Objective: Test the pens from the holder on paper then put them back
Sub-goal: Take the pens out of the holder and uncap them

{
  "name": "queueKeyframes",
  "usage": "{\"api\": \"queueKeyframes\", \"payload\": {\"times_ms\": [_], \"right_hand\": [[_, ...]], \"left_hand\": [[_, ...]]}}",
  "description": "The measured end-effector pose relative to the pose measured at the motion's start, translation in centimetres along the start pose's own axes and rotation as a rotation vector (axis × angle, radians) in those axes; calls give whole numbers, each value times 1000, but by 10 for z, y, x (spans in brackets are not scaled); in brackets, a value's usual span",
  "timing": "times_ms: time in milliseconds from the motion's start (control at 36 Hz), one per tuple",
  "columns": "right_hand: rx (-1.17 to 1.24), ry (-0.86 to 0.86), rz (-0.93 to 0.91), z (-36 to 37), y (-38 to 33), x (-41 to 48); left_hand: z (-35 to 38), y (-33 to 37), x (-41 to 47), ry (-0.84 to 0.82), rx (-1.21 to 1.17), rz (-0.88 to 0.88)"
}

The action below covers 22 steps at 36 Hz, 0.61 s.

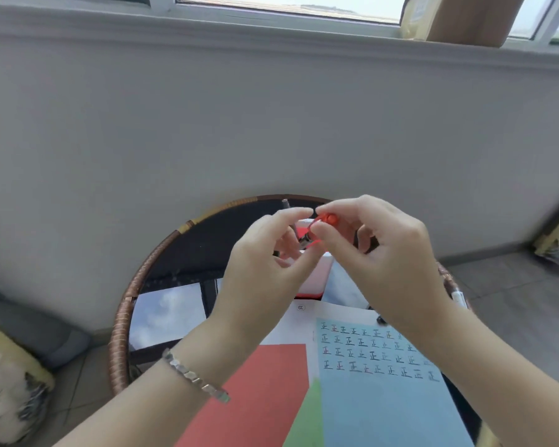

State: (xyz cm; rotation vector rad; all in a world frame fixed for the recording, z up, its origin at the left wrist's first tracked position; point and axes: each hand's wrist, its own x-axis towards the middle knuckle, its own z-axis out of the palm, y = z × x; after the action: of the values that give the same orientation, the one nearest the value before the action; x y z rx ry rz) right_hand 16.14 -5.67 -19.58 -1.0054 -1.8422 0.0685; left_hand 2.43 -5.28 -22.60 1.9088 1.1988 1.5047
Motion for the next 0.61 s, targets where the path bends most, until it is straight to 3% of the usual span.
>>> {"api": "queueKeyframes", "payload": {"times_ms": [83, 139, 250, 361, 472, 611], "right_hand": [[24, -56, -11, -4, 4, -14], [131, -55, 85, -6, 7, -22], [268, -102, 392, -10, 12, -38], [560, -183, 754, -8, 17, -49], [761, -75, 937, -2, 20, -53], [716, -12, 898, 8, 23, -60]], "left_hand": [[11, 6, 0, -34, 29, 91], [15, 9, -3, -6, -11, 81], [17, 12, -11, 61, -205, -41], [18, 5, -17, -28, -353, -217], [22, -11, -27, -209, -214, -268], [23, -21, -35, -357, 53, -214]]}}
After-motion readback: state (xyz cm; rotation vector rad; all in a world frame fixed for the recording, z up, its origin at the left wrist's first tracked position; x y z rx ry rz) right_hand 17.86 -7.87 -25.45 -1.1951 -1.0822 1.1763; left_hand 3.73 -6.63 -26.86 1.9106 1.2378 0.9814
